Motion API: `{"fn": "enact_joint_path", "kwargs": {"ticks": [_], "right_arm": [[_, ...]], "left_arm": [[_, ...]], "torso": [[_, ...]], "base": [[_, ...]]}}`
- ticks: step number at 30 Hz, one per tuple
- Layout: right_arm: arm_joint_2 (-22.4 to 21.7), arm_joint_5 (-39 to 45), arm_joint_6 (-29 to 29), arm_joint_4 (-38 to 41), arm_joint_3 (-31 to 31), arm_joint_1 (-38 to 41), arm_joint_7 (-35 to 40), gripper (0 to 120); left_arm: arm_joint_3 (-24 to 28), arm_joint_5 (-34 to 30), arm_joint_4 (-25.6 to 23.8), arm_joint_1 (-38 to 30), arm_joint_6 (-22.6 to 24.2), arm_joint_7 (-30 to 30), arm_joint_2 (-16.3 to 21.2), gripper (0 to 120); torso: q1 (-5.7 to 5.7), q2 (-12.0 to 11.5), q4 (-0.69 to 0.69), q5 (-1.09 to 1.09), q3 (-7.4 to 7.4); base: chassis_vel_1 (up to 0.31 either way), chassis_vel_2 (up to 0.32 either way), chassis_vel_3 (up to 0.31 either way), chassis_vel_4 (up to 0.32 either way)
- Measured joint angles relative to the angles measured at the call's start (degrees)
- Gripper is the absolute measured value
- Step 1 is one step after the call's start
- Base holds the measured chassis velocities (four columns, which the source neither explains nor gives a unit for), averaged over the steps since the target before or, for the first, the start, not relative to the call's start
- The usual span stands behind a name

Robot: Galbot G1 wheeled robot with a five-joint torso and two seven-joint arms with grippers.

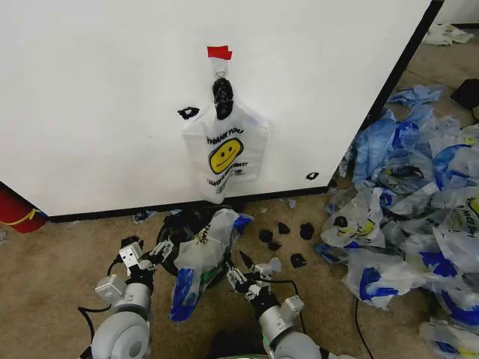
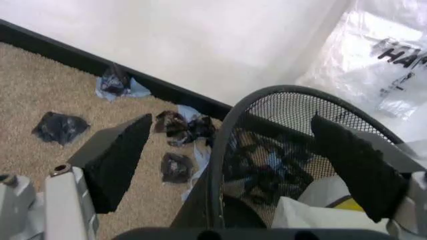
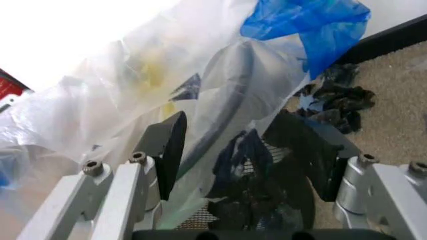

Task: Pick up the garbage bag from the wall and place it over the trash bin.

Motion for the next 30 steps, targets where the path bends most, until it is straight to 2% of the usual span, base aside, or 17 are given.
{"fn": "enact_joint_path", "kwargs": {"ticks": [13, 19, 30], "right_arm": [[1.9, 0.0, -3.8, 1.6, -1.7, 1.9, 5.6, 55], [2.5, -0.7, -5.2, 1.7, -1.9, 2.1, 8.3, 48], [3.5, -1.2, -5.7, 1.0, -2.0, 2.9, 9.4, 47]], "left_arm": [[-0.2, 0.7, 0.0, 0.6, -0.3, 0.3, -0.3, 93], [0.2, 1.2, 0.4, 0.5, -0.6, 0.5, -0.9, 93], [1.0, 2.3, 1.2, 0.8, -1.0, 1.1, -1.3, 93]], "torso": [[0.0, 0.0, 0.0, 0.0, 0.0], [0.0, 0.0, 0.0, 0.0, 0.0], [0.0, 0.0, 0.0, 0.0, 0.0]], "base": [[0.0, 0.0, 0.0, 0.0], [0.0, 0.0, 0.0, 0.0], [0.0, 0.0, 0.0, 0.0]]}}
